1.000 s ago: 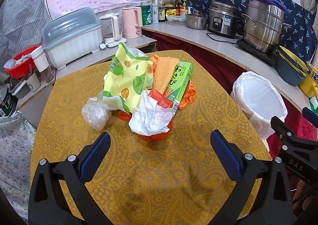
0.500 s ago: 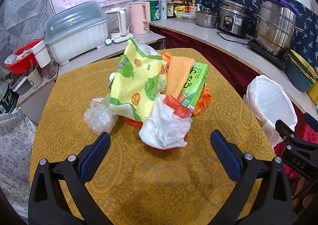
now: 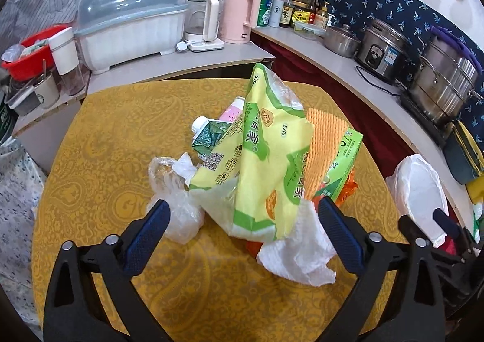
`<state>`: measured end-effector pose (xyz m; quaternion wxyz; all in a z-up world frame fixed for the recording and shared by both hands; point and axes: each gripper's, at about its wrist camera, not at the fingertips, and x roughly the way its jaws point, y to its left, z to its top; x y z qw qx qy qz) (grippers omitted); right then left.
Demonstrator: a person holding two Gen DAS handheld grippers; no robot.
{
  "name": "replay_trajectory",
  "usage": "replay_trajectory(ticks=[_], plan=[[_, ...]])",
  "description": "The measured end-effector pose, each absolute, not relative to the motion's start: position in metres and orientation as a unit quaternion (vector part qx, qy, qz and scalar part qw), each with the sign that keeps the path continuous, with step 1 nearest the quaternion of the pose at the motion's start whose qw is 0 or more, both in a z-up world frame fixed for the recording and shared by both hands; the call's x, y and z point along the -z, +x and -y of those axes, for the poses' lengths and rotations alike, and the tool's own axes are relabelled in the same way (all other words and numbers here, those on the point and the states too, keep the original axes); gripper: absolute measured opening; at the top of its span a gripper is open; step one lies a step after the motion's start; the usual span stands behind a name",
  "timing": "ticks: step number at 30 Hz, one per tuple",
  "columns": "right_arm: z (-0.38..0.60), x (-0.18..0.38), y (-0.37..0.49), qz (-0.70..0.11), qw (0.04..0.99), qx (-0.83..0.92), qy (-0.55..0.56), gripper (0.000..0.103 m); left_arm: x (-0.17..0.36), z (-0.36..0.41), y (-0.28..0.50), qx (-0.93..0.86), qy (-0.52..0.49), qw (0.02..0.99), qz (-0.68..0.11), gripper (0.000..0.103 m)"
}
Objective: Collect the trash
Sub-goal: 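Grasp the yellow-green snack bag with the left tool while the right tool grasps a white tissue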
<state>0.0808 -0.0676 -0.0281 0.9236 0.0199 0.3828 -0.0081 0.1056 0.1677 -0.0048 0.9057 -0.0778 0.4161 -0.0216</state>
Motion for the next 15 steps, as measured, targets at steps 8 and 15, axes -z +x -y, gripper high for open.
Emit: replay_trajectory(ticks=[8,15], plan=[[0.024,0.04,0.082,-0.397,0.916,-0.055,0.001,0.096,0.005,-0.168,0.117,0.066,-0.09,0.899,-0.424,0.018],[0.002,0.038,0.073,-0.399,0.913,-0.084,-0.014,0.094,-0.012,-0.173,0.105,0.077,-0.088,0.909,-0.4,0.001]])
